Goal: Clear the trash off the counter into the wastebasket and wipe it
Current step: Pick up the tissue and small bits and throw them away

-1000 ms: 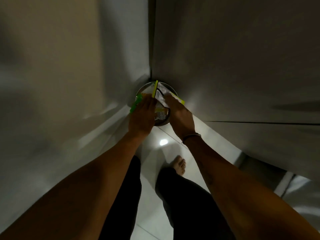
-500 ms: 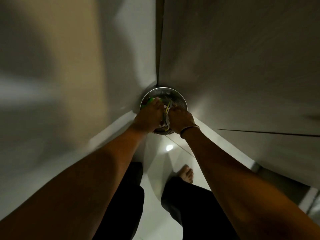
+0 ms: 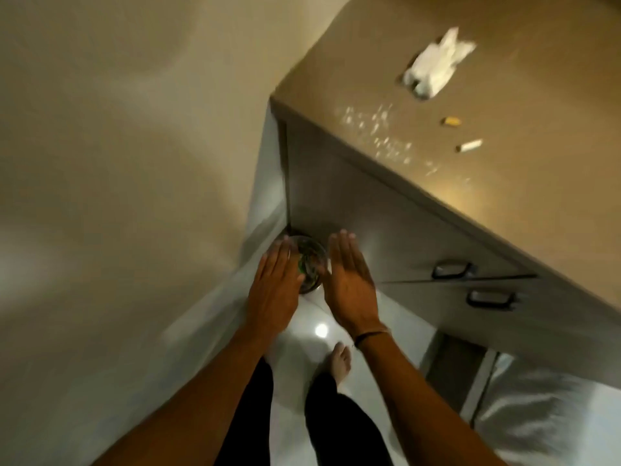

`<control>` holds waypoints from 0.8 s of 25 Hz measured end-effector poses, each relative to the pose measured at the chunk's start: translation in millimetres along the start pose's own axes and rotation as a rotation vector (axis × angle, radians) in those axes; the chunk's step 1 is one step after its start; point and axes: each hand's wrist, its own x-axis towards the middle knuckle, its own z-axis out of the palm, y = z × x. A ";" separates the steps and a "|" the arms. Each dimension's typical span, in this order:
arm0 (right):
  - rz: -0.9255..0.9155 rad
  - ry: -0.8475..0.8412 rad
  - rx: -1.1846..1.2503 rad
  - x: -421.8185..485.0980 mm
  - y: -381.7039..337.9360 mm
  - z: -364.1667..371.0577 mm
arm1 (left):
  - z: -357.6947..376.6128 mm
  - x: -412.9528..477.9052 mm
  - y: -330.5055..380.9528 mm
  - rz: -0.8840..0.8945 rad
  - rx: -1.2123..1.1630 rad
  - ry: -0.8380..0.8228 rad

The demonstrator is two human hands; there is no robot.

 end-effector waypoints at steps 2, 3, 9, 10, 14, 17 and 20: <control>0.031 0.127 0.059 -7.3 -17.7 -52.9 | -50.6 -2.9 18.7 0.008 -0.003 0.128; 0.033 0.195 0.090 -9.7 -25.8 -77.6 | -74.3 -2.2 26.6 0.016 -0.011 0.175; -0.178 0.700 0.186 -12.4 -43.4 -199.1 | -185.4 13.8 69.4 0.217 -0.073 0.422; -0.190 0.730 0.198 -9.3 -42.3 -216.4 | -200.8 20.7 77.6 0.235 -0.131 0.451; -0.103 0.728 0.118 36.4 -18.6 -282.8 | -261.7 84.6 118.3 0.280 -0.160 0.491; -0.031 0.568 0.065 93.8 11.1 -326.7 | -289.9 150.2 151.1 0.321 -0.030 0.428; -0.078 0.329 -0.076 136.9 32.3 -345.9 | -291.4 188.6 173.3 0.345 0.064 0.352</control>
